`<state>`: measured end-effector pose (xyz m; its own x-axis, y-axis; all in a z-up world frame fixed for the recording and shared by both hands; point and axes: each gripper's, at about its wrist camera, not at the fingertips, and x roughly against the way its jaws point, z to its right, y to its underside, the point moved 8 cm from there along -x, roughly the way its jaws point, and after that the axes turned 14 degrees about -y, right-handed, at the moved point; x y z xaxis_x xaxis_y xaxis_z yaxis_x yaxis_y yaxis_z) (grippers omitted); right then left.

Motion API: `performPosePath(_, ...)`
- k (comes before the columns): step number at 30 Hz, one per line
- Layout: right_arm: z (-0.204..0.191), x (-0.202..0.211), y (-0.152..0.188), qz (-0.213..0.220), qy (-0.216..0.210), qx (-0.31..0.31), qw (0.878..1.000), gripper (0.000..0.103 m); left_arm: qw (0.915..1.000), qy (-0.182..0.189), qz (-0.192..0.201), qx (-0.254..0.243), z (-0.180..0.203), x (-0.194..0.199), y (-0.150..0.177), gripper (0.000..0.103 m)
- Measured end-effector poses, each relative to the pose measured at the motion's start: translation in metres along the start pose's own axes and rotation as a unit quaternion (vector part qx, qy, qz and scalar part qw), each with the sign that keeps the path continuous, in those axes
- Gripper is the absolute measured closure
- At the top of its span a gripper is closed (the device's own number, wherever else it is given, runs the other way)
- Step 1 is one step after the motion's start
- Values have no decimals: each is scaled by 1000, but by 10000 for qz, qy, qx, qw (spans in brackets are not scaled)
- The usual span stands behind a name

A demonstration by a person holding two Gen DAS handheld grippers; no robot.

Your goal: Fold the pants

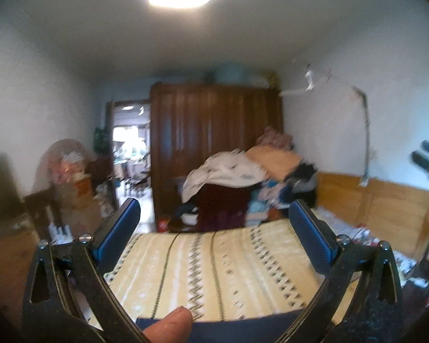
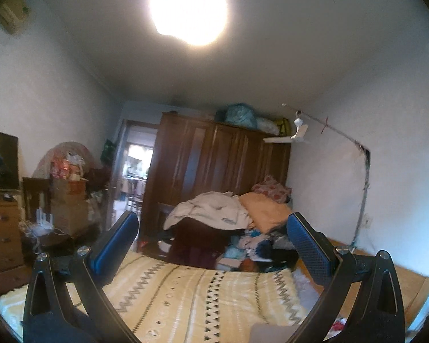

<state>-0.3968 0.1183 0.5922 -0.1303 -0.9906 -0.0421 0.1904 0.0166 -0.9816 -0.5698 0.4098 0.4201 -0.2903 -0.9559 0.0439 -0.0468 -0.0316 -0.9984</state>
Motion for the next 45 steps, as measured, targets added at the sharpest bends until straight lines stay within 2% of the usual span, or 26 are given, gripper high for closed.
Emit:
performPosePath(3,-9,-1,43,-99,-277,-285,9992,0,9993,-241,-289,-20,-26,-18,40,0)
performPosePath(5,-20,-8,70,-213,-352,-302,9987,0,9973,-596,-431,-73,-52,-30,64,0)
performPosePath(8,-39,-16,113,-349,-588,-387,9969,0,9933,-1079,-342,-236,-91,-29,86,0)
performPosePath(11,-64,-18,161,-497,-859,-592,9933,0,9906,-1312,-288,-250,-127,-15,96,0)
performPosePath(13,-78,-18,194,-593,-949,-800,9905,0,9832,-1754,-227,-443,-144,-2,113,0)
performPosePath(14,-85,-17,218,-660,-904,-914,9895,0,9813,-1827,-201,-567,-148,4,126,0)
performPosePath(16,-104,-15,279,-930,-829,-1091,9862,0,9805,-1723,-423,-841,-135,11,164,0)
performPosePath(19,-126,-15,367,-1517,-635,-1414,9762,0,9823,-1176,-883,-1160,-91,26,254,0)
performPosePath(21,-137,-13,434,-2047,-306,-1557,9659,0,9822,-717,-1228,-1226,-49,40,315,0)
performPosePath(22,-140,-13,466,-2364,-118,-1658,9573,0,9812,-532,-1384,-1239,-29,45,338,0)
performPosePath(24,-147,-10,530,-2998,-46,-1989,9330,0,9760,-180,-1917,-1017,7,53,393,0)
performPosePath(25,-149,-8,550,-3221,-1,-2041,9244,0,9699,26,-2273,-873,22,55,419,0)
performPosePath(26,-151,-4,573,-3449,78,-2056,9158,0,9649,68,-2469,-889,35,54,434,0)
performPosePath(28,-155,4,596,-3665,185,-2026,9079,0,9570,-15,-2714,-1029,45,54,461,0)
performPosePath(31,-157,13,613,-3721,323,-1958,9067,0,9507,-63,-2941,-977,47,53,472,0)
performPosePath(36,-148,11,616,-3786,405,-1995,9029,0,9520,-263,-2906,-928,30,39,454,0)
performPosePath(38,-152,5,612,-3804,443,-1983,9022,0,9508,-408,-2937,-900,44,25,441,0)
performPosePath(45,-142,-6,615,-3813,446,-1974,9020,0,9471,-555,-3049,-833,26,14,449,0)
